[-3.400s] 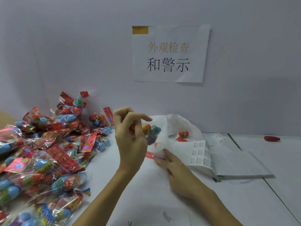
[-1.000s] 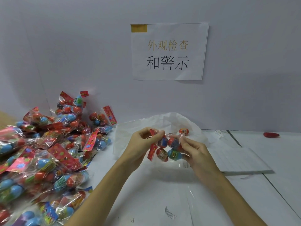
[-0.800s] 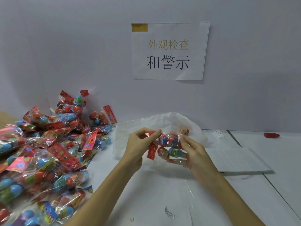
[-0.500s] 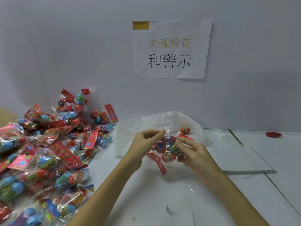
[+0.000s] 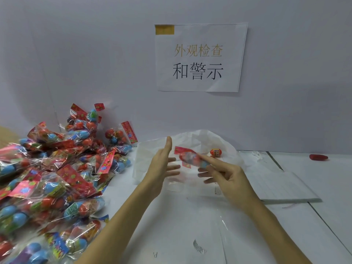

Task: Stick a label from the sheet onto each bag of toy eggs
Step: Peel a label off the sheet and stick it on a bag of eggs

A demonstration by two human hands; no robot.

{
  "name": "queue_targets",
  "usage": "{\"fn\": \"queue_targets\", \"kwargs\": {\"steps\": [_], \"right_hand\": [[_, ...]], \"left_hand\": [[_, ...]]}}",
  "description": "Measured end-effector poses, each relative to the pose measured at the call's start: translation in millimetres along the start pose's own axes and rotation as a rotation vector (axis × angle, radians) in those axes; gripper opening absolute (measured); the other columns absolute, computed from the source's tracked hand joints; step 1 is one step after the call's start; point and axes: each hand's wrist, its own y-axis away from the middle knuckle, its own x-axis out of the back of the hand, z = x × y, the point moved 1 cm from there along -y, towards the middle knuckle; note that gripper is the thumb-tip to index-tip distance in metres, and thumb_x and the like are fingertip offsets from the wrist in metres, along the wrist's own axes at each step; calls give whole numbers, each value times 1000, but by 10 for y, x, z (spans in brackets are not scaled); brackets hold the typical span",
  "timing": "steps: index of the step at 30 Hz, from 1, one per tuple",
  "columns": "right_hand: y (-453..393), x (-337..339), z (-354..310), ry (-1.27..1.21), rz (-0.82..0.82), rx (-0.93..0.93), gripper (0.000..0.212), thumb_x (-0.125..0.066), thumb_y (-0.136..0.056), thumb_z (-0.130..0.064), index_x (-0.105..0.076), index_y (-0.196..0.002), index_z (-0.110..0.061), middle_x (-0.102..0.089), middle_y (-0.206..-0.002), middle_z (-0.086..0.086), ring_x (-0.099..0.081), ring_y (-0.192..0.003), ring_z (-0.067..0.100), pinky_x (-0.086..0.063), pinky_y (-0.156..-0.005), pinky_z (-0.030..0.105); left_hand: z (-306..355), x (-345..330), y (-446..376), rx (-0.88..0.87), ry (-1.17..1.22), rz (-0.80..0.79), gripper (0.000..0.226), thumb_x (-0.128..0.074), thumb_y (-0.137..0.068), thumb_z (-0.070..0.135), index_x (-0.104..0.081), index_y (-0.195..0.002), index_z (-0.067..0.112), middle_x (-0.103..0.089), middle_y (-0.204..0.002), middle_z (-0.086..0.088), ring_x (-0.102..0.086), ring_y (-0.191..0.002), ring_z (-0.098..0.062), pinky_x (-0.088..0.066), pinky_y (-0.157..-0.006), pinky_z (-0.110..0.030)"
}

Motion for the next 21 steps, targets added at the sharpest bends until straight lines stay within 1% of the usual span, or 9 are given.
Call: {"fn": "queue_targets", "kwargs": {"steps": [2, 5, 6, 9, 12, 13, 16, 18, 21], "right_hand": [[15, -9, -21, 39, -65, -21, 42, -56, -102, 7, -78, -123, -23, -77, -119, -8, -75, -106, 16, -60, -86, 25], [23, 20, -50, 52, -61, -72, 49, -51, -98, 15, -83, -109, -20, -79, -116, -7, -74, -107, 17, -62, -87, 35], [20, 19, -66, 2, -34, -79, 43, -52, -101, 10, -82, -112, -18, -79, -116, -4, -74, -110, 18, -62, -89, 38], [5, 3, -103, -73, 133, -56, 33, -60, -104, -7, -76, -124, -28, -79, -115, -5, -76, -104, 17, -63, -80, 28], [4, -12, -63, -34, 178, -49, 50, -63, -103, -10, -58, -144, -39, -77, -105, -25, -79, -95, 15, -64, -75, 27], [2, -15, -44, -59, 167, -78, 54, -62, -104, -11, -52, -148, -40, -77, -105, -24, -79, -95, 17, -64, -77, 30], [-23, -7, -48, -229, 76, -219, 41, -58, -106, -12, -59, -144, -29, -80, -112, 0, -78, -102, 25, -65, -80, 35], [-21, 1, -66, -239, 7, -243, 30, -60, -106, -23, -68, -134, -23, -77, -118, 7, -76, -105, 25, -64, -77, 36], [7, 2, -57, -130, -48, -218, 41, -70, -95, -48, -70, -131, -28, -78, -110, 2, -75, -102, 21, -63, -74, 34]], "left_hand": [[-30, 40, -28, 1, 27, -126, 76, -59, -83, 75, -67, -124, 11, -76, -113, -10, -75, -102, -31, -61, -86, -37], [-54, 58, -11, -98, 60, -161, 47, -79, -81, 51, -81, -109, 12, -79, -107, -13, -74, -93, -26, -62, -78, -32], [-49, 50, 1, -105, 91, -152, 37, -81, -82, 43, -83, -105, 14, -79, -106, -13, -72, -88, -25, -62, -73, -29], [-50, 16, 17, -130, 92, -68, 28, -82, -81, 40, -85, -96, 16, -80, -100, -9, -75, -86, -26, -63, -73, -32], [-21, -15, 38, -185, 81, 24, 26, -81, -84, 40, -85, -95, 17, -81, -94, -4, -75, -82, -20, -59, -69, -26], [2, -29, 58, -206, 93, 35, 28, -81, -82, 42, -84, -94, 18, -81, -92, -3, -75, -80, -17, -58, -66, -24], [33, -45, 78, -271, 85, 75, 32, -77, -72, 50, -83, -91, 24, -81, -87, 3, -73, -77, -12, -57, -64, -21], [55, -9, 71, -288, 46, 33, 30, -77, -71, 49, -83, -88, 25, -81, -88, 1, -73, -83, -16, -58, -72, -25], [59, 47, 81, -332, -72, -173, 28, -82, -71, 45, -85, -86, 21, -79, -86, -6, -73, -79, -18, -58, -70, -23]]}}
